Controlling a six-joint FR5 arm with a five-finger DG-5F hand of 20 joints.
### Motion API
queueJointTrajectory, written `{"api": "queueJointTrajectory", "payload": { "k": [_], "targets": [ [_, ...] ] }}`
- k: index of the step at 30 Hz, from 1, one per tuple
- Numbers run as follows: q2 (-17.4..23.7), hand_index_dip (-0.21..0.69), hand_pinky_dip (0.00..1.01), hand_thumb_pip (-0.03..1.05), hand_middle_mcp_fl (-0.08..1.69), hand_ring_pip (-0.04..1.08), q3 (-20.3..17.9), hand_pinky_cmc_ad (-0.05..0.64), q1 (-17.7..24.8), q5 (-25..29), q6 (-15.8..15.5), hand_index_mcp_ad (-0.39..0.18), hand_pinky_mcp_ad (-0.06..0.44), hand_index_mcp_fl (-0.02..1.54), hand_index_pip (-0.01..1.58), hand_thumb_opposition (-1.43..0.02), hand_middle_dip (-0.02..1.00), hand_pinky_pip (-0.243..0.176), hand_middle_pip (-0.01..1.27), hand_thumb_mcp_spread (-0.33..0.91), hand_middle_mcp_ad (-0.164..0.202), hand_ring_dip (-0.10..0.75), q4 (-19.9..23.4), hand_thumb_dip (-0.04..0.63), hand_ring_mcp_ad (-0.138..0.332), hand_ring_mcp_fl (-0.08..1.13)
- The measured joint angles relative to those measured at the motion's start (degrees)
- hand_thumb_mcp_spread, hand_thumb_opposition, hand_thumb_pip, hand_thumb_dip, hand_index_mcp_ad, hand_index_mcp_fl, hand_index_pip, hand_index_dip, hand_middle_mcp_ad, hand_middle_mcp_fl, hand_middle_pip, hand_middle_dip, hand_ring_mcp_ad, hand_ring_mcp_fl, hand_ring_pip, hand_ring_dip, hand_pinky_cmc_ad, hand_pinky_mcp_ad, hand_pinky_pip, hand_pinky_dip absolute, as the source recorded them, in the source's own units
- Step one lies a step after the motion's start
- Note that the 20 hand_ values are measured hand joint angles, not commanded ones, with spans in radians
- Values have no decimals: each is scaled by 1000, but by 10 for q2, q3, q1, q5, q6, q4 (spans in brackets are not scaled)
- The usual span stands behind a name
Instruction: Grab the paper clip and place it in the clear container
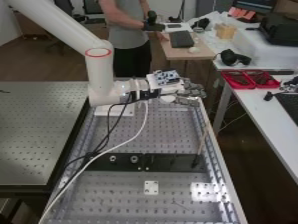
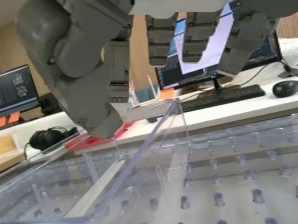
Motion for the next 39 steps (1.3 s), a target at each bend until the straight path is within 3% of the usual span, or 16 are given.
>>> {"api": "queueJointTrajectory", "payload": {
  "k": [4, 8, 10, 17, 23, 26, 34, 39],
  "targets": [
    [2, 40, 325, 768, 5, 94, -1, 325, -1, 2, -2, -211, 265, 63, 1375, -850, 176, -63, 126, 393, 35, 110, 4, 283, 113, -2],
    [1, 40, 325, 768, 2, 91, 7, 325, 0, 2, -27, -211, 265, 59, 1374, -850, 176, -63, 126, 393, 35, 110, -18, 283, 113, -2],
    [-1, 44, 326, 759, 2, 89, 18, 325, 1, 2, -48, -211, 265, 26, 1367, -850, 176, -63, 126, 393, 31, 110, -46, 283, 113, -2],
    [-19, 47, 325, 745, -23, 70, 105, 323, 6, 5, -147, -211, 262, 24, 1309, -840, 173, -75, 89, 382, 30, 110, -230, 283, 113, 0],
    [-24, 66, 314, 723, -24, 70, 145, 326, 8, 5, -205, -213, 265, 23, 1274, -824, 173, -75, 59, 382, 52, 113, -305, 283, 112, 0],
    [-20, 82, 314, 726, -16, 73, 144, 326, 9, 3, -207, -209, 262, 21, 1260, -841, 176, -75, 103, 387, 52, 113, -302, 283, 108, 0],
    [10, 82, 314, 726, -5, 73, 112, 326, 7, -5, -164, -209, 262, 21, 1260, -848, 176, -75, 120, 401, 49, 110, -245, 283, 108, 0],
    [57, 87, 314, 700, -5, 73, 75, 326, 5, -13, -133, -209, 262, 21, 1264, -850, 176, -75, 119, 407, 49, 110, -192, 283, 112, 0]
  ]
}}
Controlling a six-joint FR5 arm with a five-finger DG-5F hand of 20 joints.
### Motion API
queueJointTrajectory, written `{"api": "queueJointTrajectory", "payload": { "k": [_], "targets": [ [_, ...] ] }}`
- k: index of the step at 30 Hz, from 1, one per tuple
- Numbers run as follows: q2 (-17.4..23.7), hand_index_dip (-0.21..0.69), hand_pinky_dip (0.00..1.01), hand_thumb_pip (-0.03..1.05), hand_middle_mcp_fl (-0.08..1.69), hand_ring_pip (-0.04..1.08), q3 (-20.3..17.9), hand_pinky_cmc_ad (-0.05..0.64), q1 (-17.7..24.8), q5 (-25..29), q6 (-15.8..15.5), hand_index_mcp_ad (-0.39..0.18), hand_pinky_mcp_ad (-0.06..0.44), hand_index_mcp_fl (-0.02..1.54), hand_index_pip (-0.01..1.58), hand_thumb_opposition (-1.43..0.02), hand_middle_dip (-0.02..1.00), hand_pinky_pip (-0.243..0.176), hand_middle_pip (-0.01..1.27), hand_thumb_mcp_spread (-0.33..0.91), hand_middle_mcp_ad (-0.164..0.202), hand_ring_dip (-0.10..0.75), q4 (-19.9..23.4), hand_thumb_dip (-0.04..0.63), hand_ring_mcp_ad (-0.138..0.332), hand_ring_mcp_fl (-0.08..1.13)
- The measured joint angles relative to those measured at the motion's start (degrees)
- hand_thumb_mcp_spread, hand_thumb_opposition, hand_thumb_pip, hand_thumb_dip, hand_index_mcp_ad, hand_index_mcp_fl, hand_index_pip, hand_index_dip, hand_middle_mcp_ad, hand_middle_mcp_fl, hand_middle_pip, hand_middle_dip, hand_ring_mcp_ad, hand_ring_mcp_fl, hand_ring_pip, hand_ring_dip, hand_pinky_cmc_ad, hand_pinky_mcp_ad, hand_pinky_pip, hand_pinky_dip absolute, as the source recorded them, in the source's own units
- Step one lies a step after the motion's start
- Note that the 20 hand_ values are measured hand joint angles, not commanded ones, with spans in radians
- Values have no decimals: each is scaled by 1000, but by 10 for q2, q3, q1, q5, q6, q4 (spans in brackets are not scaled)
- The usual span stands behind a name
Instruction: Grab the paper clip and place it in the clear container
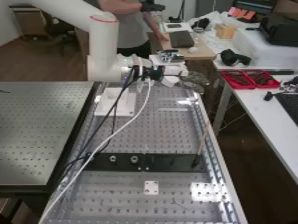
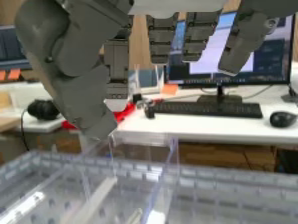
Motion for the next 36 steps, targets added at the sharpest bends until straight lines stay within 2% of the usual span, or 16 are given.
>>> {"api": "queueJointTrajectory", "payload": {
  "k": [1, 6, 10, 21, 28, 36],
  "targets": [
    [8, 87, 314, 668, -5, 73, -5, 326, 0, -1, 2, -209, 262, 21, 1264, -850, 176, -75, 119, 405, 49, 113, 6, 283, 112, 0],
    [69, 91, 314, 665, -5, 73, -39, 326, -5, -4, 11, -209, 262, 21, 1260, -850, 176, -75, 119, 405, 49, 113, 32, 286, 112, 0],
    [109, 91, 314, 665, -7, 73, -55, 326, -14, -8, 21, -209, 262, 23, 1246, -850, 176, -75, 122, 405, 49, 113, 32, 286, 112, 0],
    [186, 108, 328, 621, -7, 72, -70, 326, -64, -9, 33, -209, 262, 23, 1162, -850, 176, -75, 122, 405, 49, 113, -49, 283, 113, 0],
    [223, 119, 339, 604, -3, 72, -88, 326, -87, 32, 23, -209, 265, 24, 1131, -850, 176, -75, 122, 405, 49, 113, -73, 283, 113, 0],
    [246, 126, 353, 599, -7, 70, -105, 326, -117, 63, 39, -211, 262, 21, 1117, -848, 176, -75, 122, 405, 49, 117, -95, 286, 113, 0]
  ]
}}
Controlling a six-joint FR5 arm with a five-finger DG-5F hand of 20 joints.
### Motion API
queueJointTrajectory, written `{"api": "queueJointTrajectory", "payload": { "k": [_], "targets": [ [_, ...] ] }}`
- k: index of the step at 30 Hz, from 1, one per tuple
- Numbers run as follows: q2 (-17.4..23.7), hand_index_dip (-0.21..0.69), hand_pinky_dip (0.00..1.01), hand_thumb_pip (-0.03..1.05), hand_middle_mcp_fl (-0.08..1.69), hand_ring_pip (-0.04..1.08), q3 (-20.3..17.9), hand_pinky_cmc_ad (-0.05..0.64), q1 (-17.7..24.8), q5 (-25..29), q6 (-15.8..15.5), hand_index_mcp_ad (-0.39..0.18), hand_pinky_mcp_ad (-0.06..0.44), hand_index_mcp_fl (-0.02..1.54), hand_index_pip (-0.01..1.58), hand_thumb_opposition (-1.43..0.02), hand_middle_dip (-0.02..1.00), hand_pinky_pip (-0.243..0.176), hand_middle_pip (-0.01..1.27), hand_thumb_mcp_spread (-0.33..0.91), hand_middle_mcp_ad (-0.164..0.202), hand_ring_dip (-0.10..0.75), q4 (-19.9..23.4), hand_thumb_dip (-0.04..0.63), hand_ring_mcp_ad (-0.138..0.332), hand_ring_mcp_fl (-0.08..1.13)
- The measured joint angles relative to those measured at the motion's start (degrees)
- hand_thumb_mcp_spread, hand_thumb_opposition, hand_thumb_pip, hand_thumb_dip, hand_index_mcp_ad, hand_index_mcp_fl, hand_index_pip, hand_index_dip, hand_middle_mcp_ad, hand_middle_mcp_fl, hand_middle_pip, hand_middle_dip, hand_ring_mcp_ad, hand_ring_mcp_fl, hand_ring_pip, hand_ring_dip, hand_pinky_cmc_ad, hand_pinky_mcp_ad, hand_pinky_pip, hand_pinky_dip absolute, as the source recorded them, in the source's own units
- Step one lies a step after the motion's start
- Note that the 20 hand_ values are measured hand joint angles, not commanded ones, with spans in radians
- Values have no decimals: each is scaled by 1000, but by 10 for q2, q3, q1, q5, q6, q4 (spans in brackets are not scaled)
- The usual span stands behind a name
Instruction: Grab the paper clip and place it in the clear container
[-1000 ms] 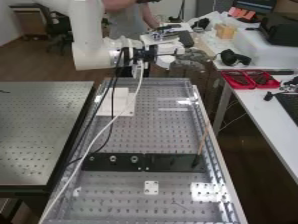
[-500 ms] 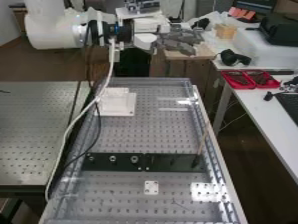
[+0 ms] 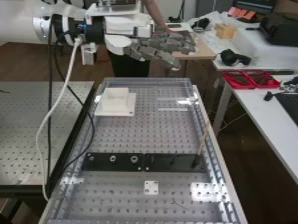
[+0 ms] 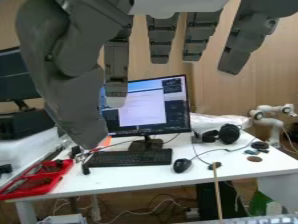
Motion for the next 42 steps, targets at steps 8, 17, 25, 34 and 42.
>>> {"api": "queueJointTrajectory", "payload": {
  "k": [8, 17, 25, 34, 42],
  "targets": [
    [7, 127, 353, 595, -7, 79, -5, 326, -13, 13, 4, -211, 265, 23, 1115, -848, 176, -75, 122, 405, 49, 115, 2, 283, 113, -2],
    [7, 131, 353, 595, -7, 79, -4, 326, -16, 12, 5, -211, 265, 23, 1117, -850, 176, -75, 122, 405, 49, 115, 3, 283, 113, -2],
    [8, 131, 353, 595, -7, 79, -3, 325, -16, 14, 3, -211, 262, 23, 1117, -850, 176, -75, 122, 405, 49, 115, -2, 283, 113, -2],
    [6, 131, 360, 595, -3, 79, -3, 328, -17, 11, 1, -208, 265, 23, 1108, -848, 176, -75, 122, 405, 49, 115, 6, 283, 113, -2],
    [2, 140, 367, 571, -3, 77, 1, 328, -19, 8, -6, -190, 265, 23, 457, -848, 176, -75, 122, 396, 49, 115, 2, 283, 113, -2]
  ]
}}
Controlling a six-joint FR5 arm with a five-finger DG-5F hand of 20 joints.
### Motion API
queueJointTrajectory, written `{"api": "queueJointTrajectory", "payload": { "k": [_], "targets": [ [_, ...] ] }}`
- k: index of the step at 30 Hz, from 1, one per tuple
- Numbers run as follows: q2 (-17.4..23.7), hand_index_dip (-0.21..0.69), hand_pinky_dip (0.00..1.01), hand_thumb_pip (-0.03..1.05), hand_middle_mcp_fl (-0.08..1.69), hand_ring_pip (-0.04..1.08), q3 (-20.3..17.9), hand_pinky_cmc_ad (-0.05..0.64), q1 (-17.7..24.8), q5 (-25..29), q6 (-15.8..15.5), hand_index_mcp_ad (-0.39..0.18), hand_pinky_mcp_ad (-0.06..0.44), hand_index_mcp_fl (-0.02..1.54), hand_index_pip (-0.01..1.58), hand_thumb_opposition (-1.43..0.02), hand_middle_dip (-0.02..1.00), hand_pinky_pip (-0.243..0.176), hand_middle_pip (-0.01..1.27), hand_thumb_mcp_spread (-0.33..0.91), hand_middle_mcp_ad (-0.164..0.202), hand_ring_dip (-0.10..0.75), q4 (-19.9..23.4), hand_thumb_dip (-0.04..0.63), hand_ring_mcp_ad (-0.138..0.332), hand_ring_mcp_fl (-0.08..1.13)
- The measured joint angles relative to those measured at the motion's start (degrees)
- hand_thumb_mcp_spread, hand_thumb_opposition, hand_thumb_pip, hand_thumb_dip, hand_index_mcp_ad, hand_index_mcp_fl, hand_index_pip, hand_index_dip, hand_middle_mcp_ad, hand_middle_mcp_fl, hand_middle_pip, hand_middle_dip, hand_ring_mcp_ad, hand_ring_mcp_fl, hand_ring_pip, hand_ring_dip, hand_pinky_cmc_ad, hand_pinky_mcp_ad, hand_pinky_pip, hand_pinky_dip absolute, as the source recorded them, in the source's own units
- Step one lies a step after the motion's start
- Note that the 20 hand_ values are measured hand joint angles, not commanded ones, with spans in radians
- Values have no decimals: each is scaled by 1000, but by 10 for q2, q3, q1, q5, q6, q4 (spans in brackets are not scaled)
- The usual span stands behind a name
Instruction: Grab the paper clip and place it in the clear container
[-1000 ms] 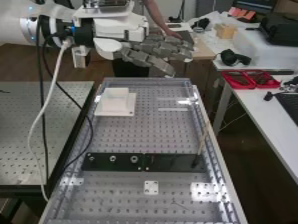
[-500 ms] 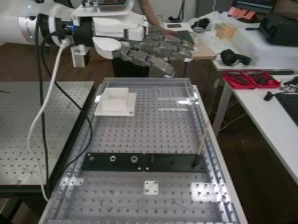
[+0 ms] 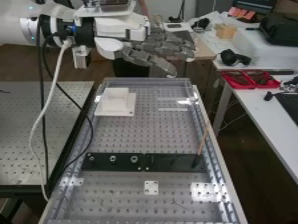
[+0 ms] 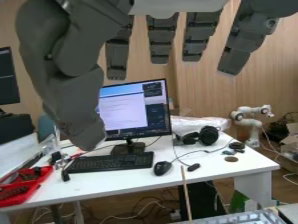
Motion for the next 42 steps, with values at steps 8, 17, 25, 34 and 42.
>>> {"api": "queueJointTrajectory", "payload": {
  "k": [8, 17, 25, 34, 42],
  "targets": [
    [3, 141, 394, 504, -7, 77, -2, 351, -1, 3, -10, -169, 265, 24, 195, -791, 176, -89, 122, 363, 51, 115, 2, 220, 113, -2],
    [6, 140, 417, 489, -7, 75, -4, 367, -5, 8, -12, -168, 264, 54, 131, -791, 176, -89, 122, 365, 51, 115, -2, 204, 113, -2],
    [7, 140, 422, 487, -7, 75, -4, 367, -5, 11, -13, -168, 265, 52, 115, -777, 176, -94, 122, 363, 51, 115, -4, 204, 113, -2],
    [8, 140, 422, 487, -7, 84, -1, 367, -6, 13, -16, -168, 265, 58, 119, -777, 176, -94, 122, 363, 51, 124, -7, 204, 113, -3],
    [8, 140, 422, 487, -7, 80, 0, 367, -6, 14, -17, -164, 265, 52, 103, -777, 176, -94, 122, 367, 51, 126, -8, 204, 113, -3]
  ]
}}
